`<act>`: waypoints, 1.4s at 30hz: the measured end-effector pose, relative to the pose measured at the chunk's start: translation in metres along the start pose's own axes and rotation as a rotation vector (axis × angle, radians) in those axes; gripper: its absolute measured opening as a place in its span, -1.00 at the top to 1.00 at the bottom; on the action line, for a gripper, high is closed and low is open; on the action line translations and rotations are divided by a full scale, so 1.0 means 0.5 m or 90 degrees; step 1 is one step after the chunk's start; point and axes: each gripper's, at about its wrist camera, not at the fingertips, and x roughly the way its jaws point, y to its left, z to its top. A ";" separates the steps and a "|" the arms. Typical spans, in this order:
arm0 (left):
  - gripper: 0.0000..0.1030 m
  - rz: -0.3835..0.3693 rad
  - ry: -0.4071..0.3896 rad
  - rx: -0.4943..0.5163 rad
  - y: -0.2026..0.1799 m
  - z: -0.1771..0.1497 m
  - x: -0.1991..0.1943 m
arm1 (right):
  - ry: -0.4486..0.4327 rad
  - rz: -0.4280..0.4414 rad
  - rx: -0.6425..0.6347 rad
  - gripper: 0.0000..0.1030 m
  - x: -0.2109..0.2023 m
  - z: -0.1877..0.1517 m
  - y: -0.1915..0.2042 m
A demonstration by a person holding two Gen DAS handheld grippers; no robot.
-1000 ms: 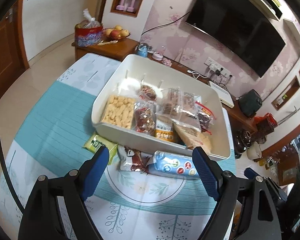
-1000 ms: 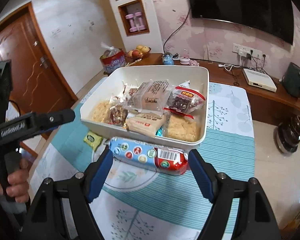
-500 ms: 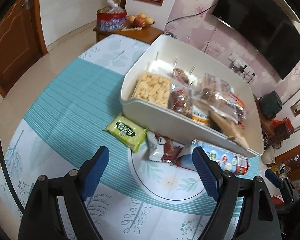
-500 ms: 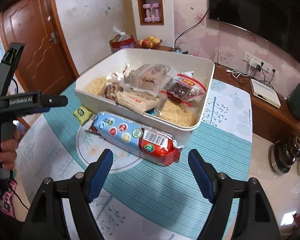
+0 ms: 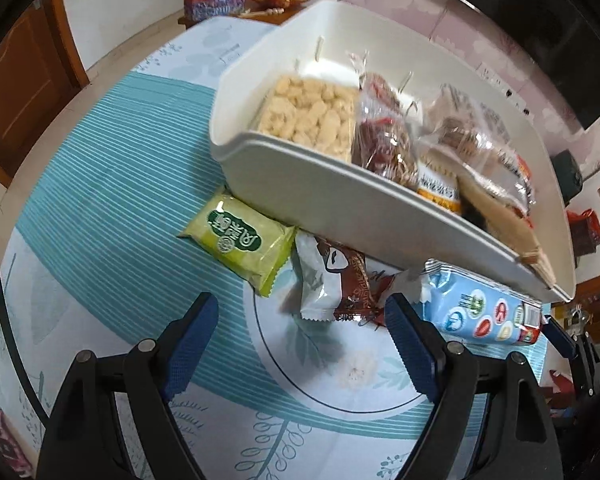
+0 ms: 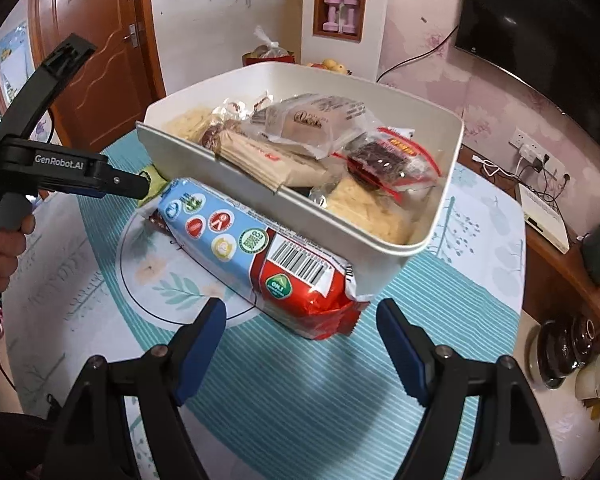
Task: Organize snacks
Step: 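Grasp the blue-and-red biscuit roll with the right tool while the left tool grasps the brown chocolate wafer packet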
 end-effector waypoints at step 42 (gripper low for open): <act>-0.17 0.027 0.031 -0.002 -0.016 0.016 0.071 | 0.017 0.092 0.084 0.07 0.011 -0.036 -0.009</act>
